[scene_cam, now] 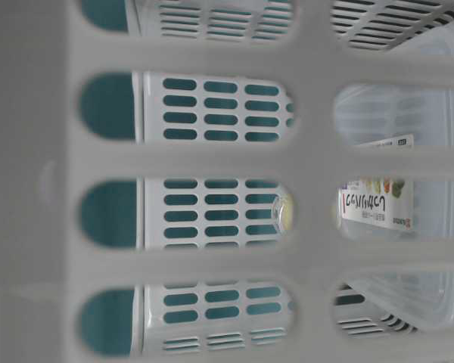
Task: Pick up the cellophane tape from the shopping basket with the left arm.
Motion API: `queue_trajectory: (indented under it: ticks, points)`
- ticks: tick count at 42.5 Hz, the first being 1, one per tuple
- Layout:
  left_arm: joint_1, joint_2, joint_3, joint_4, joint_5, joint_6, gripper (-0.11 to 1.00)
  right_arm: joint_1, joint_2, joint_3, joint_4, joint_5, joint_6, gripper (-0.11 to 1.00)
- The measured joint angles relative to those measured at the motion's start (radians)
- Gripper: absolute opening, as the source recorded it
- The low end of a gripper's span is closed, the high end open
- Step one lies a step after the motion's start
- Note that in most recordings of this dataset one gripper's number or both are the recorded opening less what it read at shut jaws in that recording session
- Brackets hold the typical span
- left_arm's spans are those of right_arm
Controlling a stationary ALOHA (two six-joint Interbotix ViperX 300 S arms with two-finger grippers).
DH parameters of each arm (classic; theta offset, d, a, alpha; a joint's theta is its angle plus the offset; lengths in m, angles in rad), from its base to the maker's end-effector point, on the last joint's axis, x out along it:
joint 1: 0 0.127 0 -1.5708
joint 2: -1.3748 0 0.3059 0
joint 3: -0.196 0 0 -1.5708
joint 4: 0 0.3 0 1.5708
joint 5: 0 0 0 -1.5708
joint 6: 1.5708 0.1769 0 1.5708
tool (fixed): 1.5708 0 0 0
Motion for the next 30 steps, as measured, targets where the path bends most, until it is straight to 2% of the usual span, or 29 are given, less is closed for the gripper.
queue_trajectory:
  ticks: [30]
  points:
    - [0.008,0.005,0.002,0.0,0.0,0.0,0.52,0.0,-0.002,0.0,-0.002,-0.003,0.0,0.78]
